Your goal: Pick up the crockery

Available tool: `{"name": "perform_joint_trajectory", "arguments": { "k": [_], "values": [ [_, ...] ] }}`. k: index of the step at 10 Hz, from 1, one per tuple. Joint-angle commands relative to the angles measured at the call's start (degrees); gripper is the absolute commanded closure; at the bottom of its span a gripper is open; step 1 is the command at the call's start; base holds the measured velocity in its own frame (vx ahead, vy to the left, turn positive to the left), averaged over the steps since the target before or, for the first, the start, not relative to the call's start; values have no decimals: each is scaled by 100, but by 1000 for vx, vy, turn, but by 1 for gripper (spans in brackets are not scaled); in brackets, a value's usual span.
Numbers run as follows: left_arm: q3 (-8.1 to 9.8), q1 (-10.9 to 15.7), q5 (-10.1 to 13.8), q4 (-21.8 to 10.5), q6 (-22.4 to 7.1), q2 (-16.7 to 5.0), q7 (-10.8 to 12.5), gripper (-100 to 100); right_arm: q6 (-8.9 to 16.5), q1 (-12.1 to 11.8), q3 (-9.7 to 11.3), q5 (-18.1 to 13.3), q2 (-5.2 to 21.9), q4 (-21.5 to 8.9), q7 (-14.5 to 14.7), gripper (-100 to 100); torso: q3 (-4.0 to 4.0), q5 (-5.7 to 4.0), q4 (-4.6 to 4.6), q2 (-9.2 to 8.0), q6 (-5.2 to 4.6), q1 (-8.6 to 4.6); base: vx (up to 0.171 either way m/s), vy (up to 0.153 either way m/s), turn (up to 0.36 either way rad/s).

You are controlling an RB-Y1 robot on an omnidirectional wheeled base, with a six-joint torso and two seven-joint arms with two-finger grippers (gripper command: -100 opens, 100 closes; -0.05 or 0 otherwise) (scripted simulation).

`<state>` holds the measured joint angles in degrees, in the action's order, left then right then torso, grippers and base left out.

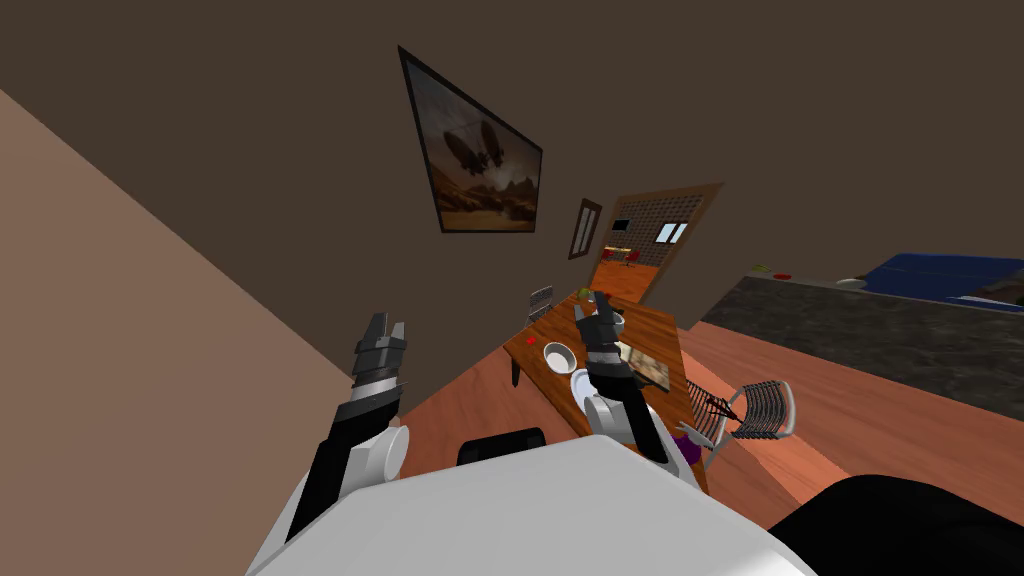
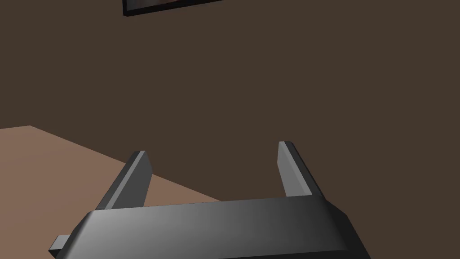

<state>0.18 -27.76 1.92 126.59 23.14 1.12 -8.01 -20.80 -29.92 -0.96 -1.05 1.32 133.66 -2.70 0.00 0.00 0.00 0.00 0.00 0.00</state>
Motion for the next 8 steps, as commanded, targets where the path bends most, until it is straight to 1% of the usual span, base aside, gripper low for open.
{"name": "perform_joint_trajectory", "arguments": {
  "k": [1, 4, 7, 8],
  "values": [
    [0, 0, 0, 0, 0, 0, 0, 0, -10, 33, 112, -107, 192, -224, 101, -100, 0, 0, 0, 0, 0, 0, 33, 33, 100],
    [0, -1, 0, 0, 0, 0, 0, 0, -6, 116, 265, -278, 500, -630, 266, -100, -15, 4, -6, 25, 1, 19, 65, 54, 100],
    [-1, 0, 0, 0, 0, 0, 0, 0, 21, 251, 444, -510, 882, -1169, 496, -100, -14, 4, -6, 24, 2, 19, 58, 45, 120],
    [0, 0, 0, 0, 0, 0, 0, 0, 21, 251, 444, -510, 882, -1224, 496, -100, -14, 3, -6, 24, 1, 14, 44, 23, 36]
  ]
}}
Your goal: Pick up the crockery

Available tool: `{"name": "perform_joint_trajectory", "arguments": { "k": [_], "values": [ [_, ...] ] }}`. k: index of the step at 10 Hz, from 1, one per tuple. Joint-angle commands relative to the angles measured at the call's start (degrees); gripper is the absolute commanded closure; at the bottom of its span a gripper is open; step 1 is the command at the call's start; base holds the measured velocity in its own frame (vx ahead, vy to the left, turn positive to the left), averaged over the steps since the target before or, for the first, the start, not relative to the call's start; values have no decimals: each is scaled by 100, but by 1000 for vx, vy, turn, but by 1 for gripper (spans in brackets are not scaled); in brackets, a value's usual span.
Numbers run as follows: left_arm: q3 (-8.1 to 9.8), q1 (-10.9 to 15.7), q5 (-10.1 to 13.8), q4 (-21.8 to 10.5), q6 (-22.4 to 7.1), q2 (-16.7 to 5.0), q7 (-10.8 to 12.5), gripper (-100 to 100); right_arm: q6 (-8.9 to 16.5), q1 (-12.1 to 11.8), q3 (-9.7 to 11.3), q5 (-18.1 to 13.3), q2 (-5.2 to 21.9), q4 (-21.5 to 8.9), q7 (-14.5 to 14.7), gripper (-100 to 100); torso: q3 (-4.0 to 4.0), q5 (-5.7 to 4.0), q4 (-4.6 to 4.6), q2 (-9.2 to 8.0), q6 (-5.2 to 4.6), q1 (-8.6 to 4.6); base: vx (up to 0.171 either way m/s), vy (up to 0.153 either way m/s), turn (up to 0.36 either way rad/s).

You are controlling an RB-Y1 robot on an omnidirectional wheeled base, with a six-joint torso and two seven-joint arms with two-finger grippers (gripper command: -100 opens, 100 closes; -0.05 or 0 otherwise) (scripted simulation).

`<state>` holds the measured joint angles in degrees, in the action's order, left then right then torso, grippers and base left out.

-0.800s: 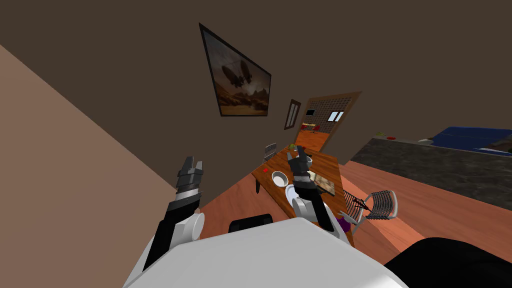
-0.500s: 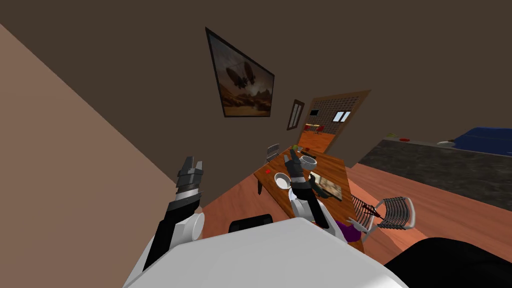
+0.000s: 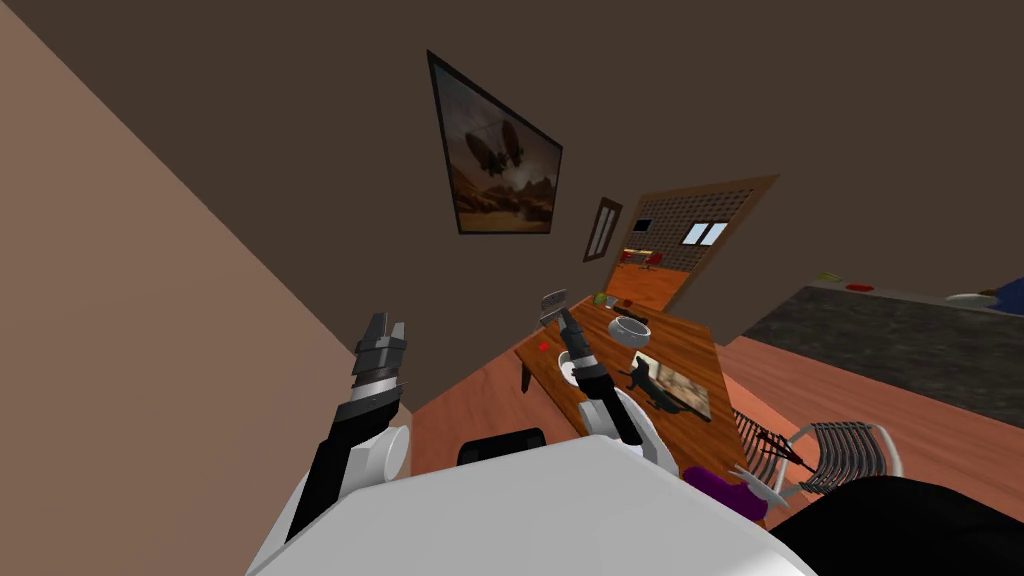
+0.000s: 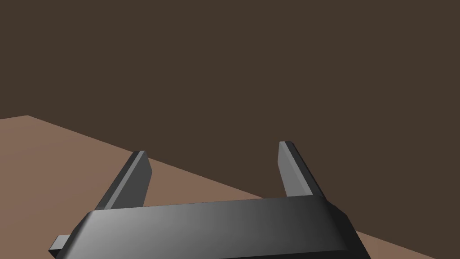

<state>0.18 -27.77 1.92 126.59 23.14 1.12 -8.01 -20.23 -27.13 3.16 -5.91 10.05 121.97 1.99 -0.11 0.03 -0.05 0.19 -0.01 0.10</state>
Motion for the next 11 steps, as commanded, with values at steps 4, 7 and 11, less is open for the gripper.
{"name": "perform_joint_trajectory", "arguments": {
  "k": [4, 7, 11],
  "values": [
    [0, 0, 0, 0, 0, 0, 0, 0, 18, 154, 230, -314, 456, -765, 314, -100, 1, 0, 0, -2, 0, 0, 43, 26, 92],
    [0, 1, 0, 0, 0, 0, 0, 0, 40, 222, 302, -424, 613, -1122, 422, -100, 6, -1, 2, -9, 1, -4, 24, 13, 79],
    [0, 1, 0, 0, 0, 0, 0, 0, 87, 361, 455, -660, 926, -1742, 654, -100, 6, 0, 3, -11, 1, -2, 23, 18, 89]
  ]
}}
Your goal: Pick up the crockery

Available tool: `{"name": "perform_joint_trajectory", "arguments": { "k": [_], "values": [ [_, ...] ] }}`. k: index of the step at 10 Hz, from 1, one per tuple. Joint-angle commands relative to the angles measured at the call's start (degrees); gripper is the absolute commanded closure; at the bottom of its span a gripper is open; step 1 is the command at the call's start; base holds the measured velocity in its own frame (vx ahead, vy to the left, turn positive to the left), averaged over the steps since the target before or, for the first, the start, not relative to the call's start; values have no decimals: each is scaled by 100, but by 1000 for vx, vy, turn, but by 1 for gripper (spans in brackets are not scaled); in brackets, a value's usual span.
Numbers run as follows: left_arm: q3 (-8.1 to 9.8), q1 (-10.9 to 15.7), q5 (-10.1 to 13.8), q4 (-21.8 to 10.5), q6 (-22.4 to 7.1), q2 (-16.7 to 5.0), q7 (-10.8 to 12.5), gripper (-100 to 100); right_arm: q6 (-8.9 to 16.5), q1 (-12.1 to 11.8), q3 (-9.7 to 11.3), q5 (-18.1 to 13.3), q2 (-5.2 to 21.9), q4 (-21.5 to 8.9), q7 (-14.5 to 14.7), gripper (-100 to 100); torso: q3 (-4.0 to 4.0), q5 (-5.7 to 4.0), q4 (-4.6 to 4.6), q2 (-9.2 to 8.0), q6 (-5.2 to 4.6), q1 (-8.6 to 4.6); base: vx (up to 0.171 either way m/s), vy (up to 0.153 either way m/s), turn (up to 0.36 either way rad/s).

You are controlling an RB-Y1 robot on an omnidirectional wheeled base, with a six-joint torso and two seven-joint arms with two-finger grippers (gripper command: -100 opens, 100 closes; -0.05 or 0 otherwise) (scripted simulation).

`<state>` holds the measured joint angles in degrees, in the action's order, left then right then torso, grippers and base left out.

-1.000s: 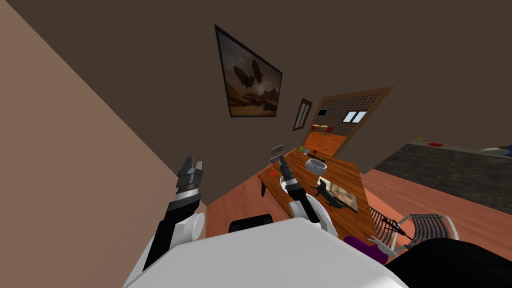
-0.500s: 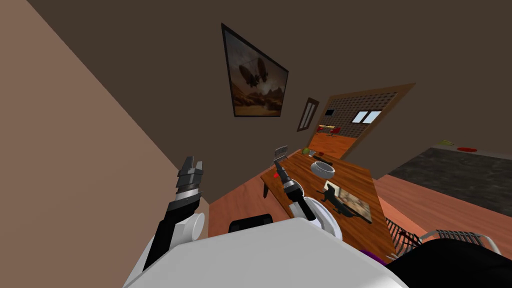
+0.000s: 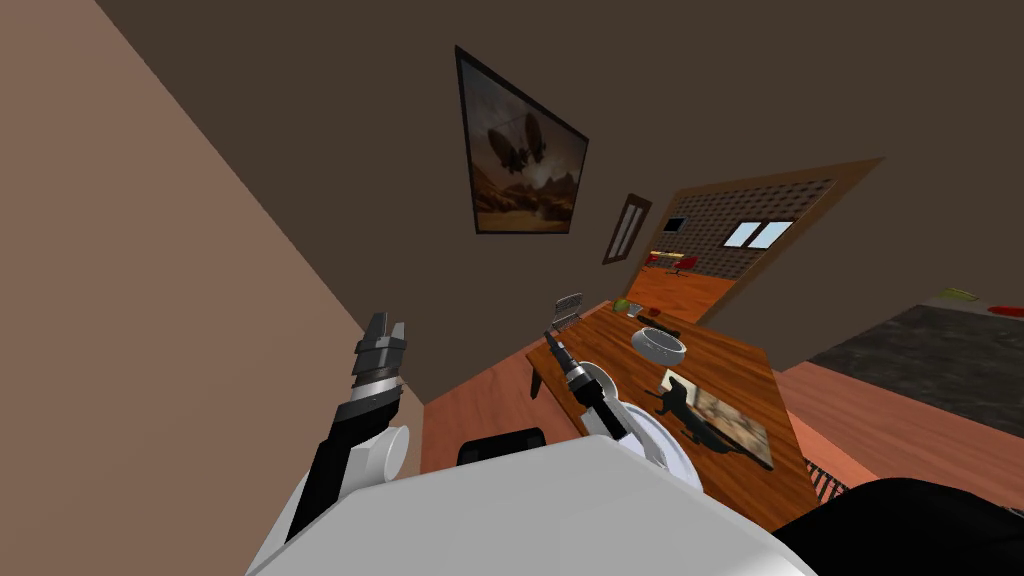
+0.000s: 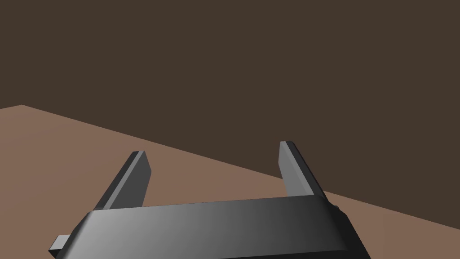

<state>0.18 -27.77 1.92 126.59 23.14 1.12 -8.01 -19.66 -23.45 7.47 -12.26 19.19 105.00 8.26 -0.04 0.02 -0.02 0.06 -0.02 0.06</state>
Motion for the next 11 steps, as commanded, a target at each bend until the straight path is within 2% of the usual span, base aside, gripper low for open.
{"name": "perform_joint_trajectory", "arguments": {
  "k": [1, 4, 5, 8, 11],
  "values": [
    [0, 0, 0, 0, 0, 0, 0, 0, 55, 63, 107, -153, 168, -286, 151, -100, 0, 0, 0, 0, 0, 0, 13, 20, 118],
    [0, 0, 0, 0, 0, 0, 0, 0, 104, 192, 294, -425, 473, -869, 412, -100, 1, 0, 0, -1, -1, 0, 17, 14, 139],
    [0, 0, 0, 0, 0, 0, 0, 0, 104, 192, 294, -425, 473, -1056, 412, -100, 1, 0, 1, -2, 2, -1, 9, 5, 69],
    [0, 0, 0, 0, 0, 0, 0, 0, 150, 302, 505, -714, 774, -1591, 685, -100, 4, 0, 1, -7, -1, -4, 4, 5, 117],
    [0, 0, 0, 0, 0, 0, 0, 0, 173, 352, 617, -863, 922, -2103, 825, -100, 5, 0, 2, -8, 0, -4, 0, 1, 89]
  ]
}}
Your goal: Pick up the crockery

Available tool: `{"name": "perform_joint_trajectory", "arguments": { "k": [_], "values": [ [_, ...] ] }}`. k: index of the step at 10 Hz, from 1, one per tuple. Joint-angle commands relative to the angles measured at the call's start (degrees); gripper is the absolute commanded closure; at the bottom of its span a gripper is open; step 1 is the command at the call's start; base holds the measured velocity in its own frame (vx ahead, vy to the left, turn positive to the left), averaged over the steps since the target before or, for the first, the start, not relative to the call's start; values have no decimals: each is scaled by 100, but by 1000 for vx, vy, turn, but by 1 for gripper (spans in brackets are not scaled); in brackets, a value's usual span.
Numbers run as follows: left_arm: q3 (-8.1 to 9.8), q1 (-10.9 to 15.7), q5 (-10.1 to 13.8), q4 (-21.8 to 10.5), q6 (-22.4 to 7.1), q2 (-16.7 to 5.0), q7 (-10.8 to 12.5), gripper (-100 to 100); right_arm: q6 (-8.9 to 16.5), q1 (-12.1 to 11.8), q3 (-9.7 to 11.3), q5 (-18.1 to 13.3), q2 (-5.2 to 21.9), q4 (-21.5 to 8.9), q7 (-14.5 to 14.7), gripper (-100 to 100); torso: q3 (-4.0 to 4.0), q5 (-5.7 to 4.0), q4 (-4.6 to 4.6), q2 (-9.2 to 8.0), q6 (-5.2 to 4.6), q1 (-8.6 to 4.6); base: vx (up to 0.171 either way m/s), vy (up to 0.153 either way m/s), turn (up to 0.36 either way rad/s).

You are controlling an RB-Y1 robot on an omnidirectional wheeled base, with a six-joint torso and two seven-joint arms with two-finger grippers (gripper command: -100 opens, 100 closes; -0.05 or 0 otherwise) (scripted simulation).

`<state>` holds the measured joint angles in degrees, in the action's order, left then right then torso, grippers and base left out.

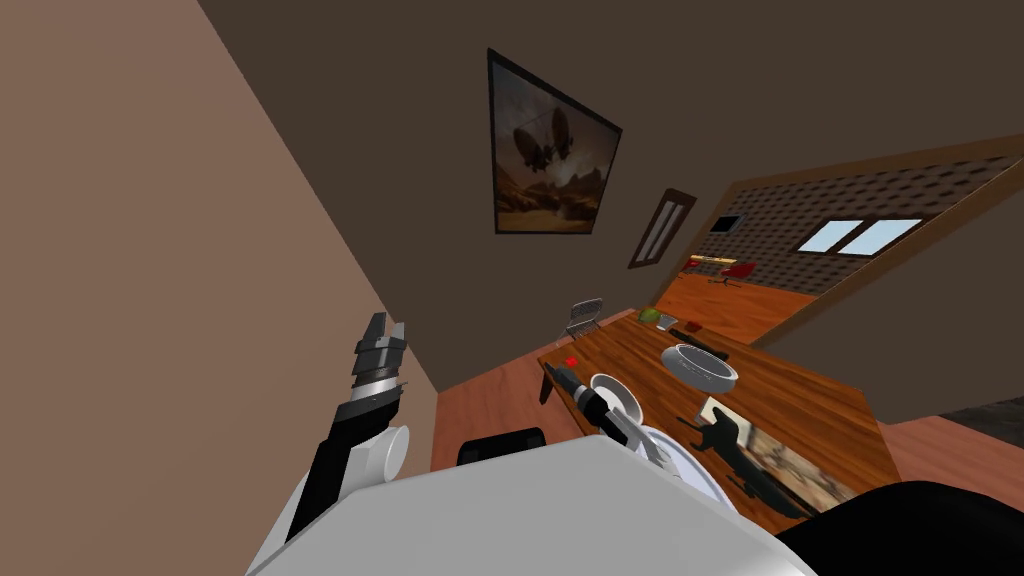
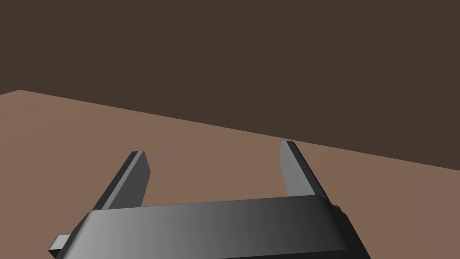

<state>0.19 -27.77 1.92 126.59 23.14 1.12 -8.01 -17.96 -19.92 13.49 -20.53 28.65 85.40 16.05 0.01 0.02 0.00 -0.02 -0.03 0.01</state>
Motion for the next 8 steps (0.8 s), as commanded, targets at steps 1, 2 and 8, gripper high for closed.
{"name": "perform_joint_trajectory", "arguments": {
  "k": [1, 2, 8],
  "values": [
    [0, 0, 0, 0, 0, 0, 0, 0, 24, 45, 128, -184, 121, -286, 185, -100, 0, 0, 0, 0, 0, 0, -3, 5, 184],
    [0, 1, 0, 0, 0, 0, 0, 0, 24, 45, 128, -184, 121, -441, 185, -100, 0, 0, 0, -1, 2, 2, -3, 1, 66],
    [0, 0, 0, 0, 0, 0, 0, 0, 93, 178, 447, -624, 522, -1336, 598, -100, 3, 0, 1, -5, -2, 1, -9, 3, 90]
  ]
}}
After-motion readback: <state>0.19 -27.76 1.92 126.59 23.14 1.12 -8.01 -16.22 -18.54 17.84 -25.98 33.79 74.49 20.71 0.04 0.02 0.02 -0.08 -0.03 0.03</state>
